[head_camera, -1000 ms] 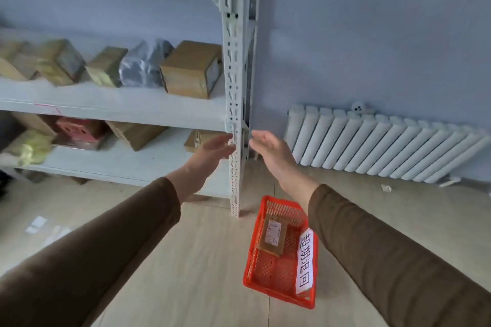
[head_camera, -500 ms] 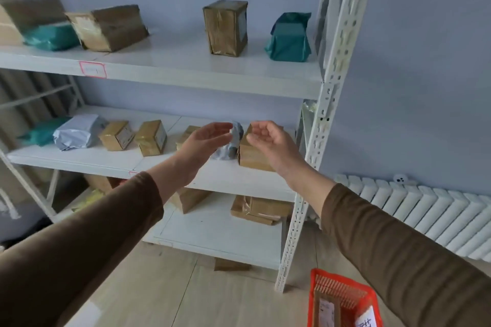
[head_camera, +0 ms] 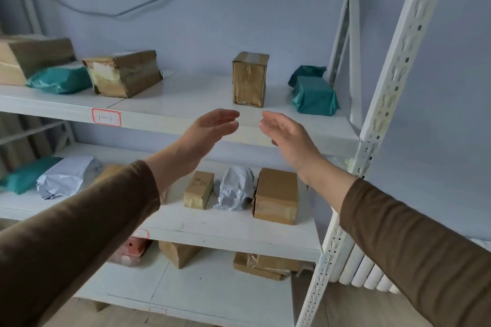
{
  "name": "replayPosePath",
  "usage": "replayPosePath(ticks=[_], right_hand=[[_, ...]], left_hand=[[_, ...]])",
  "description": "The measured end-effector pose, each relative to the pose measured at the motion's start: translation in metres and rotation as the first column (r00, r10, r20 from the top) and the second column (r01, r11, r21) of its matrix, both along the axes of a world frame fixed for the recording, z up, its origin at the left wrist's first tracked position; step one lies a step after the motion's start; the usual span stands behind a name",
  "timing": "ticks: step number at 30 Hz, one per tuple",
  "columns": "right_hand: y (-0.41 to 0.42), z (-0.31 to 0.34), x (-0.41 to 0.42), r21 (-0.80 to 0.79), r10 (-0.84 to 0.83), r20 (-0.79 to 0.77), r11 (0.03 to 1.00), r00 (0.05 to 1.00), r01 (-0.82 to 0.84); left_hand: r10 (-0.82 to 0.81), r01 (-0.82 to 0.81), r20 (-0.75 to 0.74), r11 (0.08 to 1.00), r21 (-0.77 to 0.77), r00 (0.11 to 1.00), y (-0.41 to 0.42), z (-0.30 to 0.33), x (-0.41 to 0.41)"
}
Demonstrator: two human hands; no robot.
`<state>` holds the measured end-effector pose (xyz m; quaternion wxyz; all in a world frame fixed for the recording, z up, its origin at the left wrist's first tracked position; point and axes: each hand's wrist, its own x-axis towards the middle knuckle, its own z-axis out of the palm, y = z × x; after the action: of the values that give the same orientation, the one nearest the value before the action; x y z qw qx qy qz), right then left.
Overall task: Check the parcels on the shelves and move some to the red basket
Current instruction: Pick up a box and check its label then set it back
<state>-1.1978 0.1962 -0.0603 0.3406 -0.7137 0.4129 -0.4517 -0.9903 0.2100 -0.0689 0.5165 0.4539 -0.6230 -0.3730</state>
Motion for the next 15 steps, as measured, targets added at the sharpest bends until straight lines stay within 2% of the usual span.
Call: replayPosePath(ticks=[6, 12, 15], right_hand=[[-0.076, 0.032, 0.014, 0.001, -0.069, 0.063, 0.998, 0.996, 0.069], [-0.147, 0.069, 0.034, 0.115, -0.138, 0.134, 0.986, 0.981, 0.123], [-0.177, 0.081, 0.046, 0.23, -0.204, 0.202, 0.961, 0.958, 0.156]], left_hand=[[0.016, -0.016, -0.042, 1.0, -0.01, 0.999, -0.075, 0.031, 0.014], [0.04, -0.028, -0.146, 0.997, 0.079, 0.989, -0.156, 0.055, 0.031], [0.05, -0.028, -0.178, 0.992, 0.125, 0.983, -0.191, 0.067, 0.033]])
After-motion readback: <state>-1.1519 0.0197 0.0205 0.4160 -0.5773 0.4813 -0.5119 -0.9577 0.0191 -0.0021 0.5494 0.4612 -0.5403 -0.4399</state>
